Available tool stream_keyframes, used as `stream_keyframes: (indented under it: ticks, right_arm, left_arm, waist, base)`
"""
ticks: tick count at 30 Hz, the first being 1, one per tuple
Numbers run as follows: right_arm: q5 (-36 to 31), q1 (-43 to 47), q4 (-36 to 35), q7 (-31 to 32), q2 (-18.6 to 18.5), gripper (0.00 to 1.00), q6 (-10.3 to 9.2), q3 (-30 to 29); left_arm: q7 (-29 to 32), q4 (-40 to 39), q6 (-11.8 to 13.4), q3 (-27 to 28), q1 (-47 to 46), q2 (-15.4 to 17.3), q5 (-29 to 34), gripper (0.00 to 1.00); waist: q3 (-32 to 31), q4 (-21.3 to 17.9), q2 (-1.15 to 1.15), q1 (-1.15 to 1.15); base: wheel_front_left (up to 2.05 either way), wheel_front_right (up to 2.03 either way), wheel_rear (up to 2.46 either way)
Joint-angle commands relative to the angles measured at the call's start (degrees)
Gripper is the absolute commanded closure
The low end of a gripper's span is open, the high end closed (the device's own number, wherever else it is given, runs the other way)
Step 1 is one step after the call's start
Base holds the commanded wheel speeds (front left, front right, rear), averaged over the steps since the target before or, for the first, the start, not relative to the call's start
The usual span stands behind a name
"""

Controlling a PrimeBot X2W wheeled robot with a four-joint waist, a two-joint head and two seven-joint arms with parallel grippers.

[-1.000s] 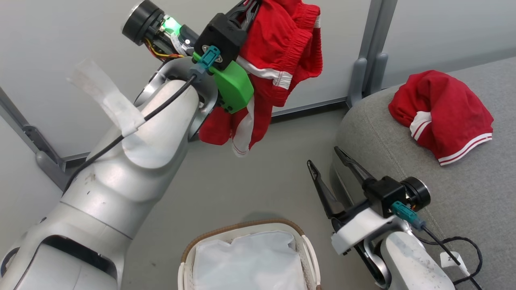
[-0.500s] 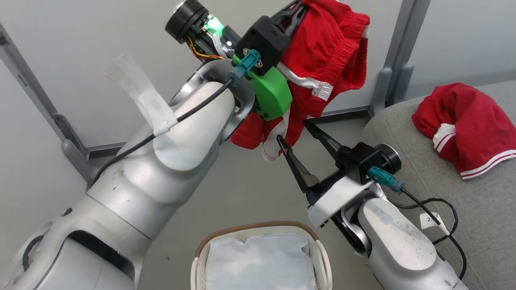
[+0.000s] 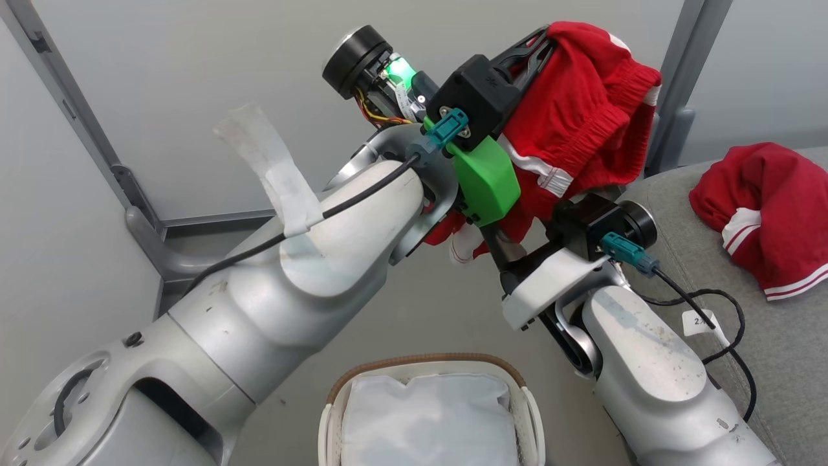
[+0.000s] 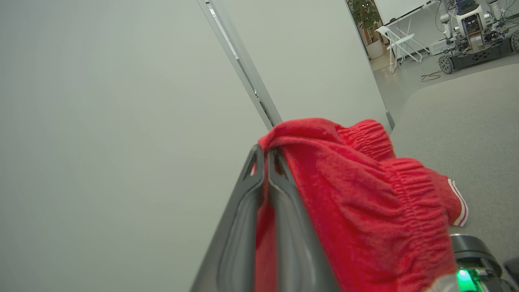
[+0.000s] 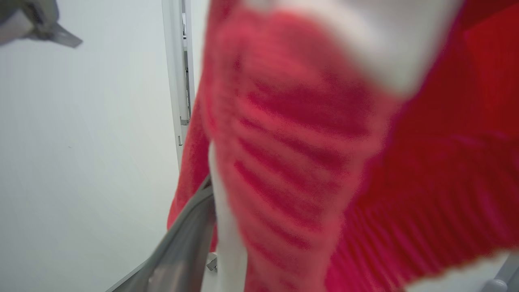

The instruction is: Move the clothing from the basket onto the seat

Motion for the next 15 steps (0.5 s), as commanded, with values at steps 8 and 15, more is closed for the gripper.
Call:
stream_keyframes:
  ticks: [8,15]
  right_arm:
    - [-2.2,1.4,-1.2,0.0,-0.2,1.00,-0.06,-0.7]
    - [-3.1,2.9,-3.6,0.0,-0.2,1.00,-0.07,-1.8]
  left_arm:
    - [-1.3,5.4,0.9,-0.1,0.3,0.1,-2.9,1.00]
    - [-2.9,10.3,-1.1,1.6,3.9,1.3,-6.2,1.00]
  waist:
    - [0.7,-0.9,0.00,0.00]
    - [1.3,-2.1,0.00,0.00]
  base:
    - [0.00,0.00,0.00]
    - [0.00,0.00,0.00]
